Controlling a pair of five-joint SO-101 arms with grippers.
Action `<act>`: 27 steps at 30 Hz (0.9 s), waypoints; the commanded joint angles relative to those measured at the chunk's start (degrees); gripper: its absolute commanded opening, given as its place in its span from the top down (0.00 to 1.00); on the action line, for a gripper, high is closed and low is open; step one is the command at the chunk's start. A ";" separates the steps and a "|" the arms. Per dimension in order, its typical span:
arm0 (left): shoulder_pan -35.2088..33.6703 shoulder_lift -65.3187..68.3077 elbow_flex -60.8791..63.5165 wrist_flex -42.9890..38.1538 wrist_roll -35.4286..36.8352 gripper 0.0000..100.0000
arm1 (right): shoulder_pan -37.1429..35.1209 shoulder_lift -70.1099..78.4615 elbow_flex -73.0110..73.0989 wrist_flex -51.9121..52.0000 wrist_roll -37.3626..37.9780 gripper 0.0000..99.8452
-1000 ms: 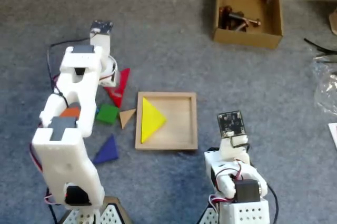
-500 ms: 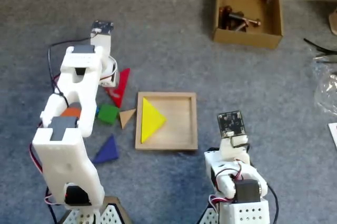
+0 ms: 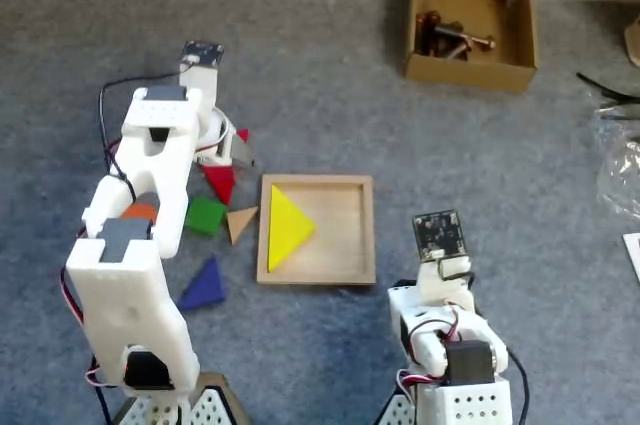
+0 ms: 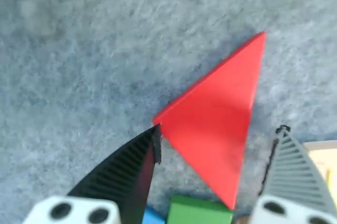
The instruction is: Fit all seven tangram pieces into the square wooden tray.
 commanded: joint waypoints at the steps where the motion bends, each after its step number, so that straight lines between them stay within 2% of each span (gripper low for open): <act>1: 1.36 -2.24 -5.05 0.09 -2.11 0.69 | -0.57 -0.48 6.73 -1.01 -0.44 0.99; 11: 1.10 1.71 -9.36 1.05 -2.20 0.69 | -0.57 -0.48 6.73 -1.01 -0.44 0.99; 18: 0.57 13.76 -28.00 16.44 -1.85 0.69 | -0.57 -0.48 6.73 -1.01 -0.44 0.99; 27: 0.40 22.73 -43.03 27.96 1.32 0.69 | -0.57 -0.48 6.73 -1.01 -0.44 0.99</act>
